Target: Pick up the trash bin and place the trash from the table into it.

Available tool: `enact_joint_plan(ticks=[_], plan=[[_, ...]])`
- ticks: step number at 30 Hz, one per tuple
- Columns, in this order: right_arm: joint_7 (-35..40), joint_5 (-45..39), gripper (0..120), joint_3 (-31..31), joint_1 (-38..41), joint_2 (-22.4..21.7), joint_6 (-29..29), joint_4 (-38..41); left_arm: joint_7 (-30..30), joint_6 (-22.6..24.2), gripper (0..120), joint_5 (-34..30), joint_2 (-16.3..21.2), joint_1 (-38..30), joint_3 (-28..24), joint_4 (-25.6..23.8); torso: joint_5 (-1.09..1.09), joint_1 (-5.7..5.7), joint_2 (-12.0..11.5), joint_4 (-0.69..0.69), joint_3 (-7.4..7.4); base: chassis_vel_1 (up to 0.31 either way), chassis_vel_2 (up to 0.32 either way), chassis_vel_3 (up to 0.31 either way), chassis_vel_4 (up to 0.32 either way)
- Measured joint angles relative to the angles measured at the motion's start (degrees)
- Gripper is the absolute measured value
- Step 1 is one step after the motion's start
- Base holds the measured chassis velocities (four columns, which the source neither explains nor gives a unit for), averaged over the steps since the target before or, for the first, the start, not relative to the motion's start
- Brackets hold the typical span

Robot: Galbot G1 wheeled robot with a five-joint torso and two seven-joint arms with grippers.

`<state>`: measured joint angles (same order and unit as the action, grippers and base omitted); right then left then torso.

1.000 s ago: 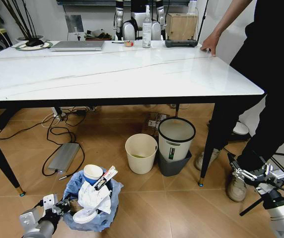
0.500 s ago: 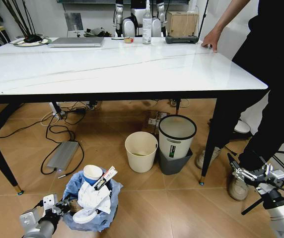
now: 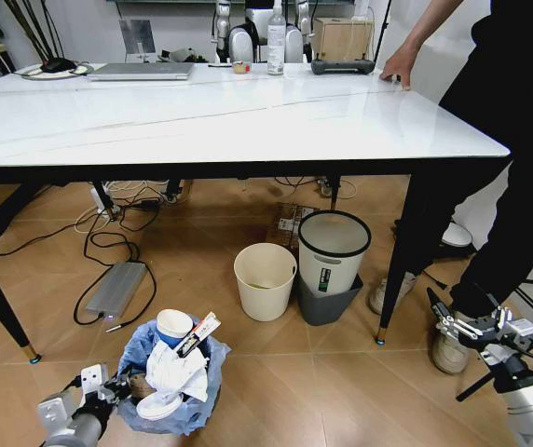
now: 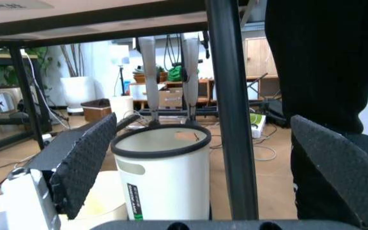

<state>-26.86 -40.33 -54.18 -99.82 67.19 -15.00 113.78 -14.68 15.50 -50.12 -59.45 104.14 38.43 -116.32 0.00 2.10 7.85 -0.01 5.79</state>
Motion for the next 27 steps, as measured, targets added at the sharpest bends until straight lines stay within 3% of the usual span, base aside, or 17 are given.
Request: enact_joint_plan(ticks=[10,27], plan=[[0.0,0.0,100,0.0,0.0,0.0,0.0,0.0,0.0,-0.6,0,0.3,0.2,-0.5,-0.2,0.6,0.0,-0.42,-2.1,0.0,-1.65,0.0,0.0,0.0,0.0],[0.0,0.0,100,0.0,0.0,0.0,0.0,0.0,0.1,-0.8,0,0.2,0.1,-2.4,-0.9,2.9,0.0,-0.45,-2.0,0.0,-1.53,0.0,0.0,0.0,0.0]])
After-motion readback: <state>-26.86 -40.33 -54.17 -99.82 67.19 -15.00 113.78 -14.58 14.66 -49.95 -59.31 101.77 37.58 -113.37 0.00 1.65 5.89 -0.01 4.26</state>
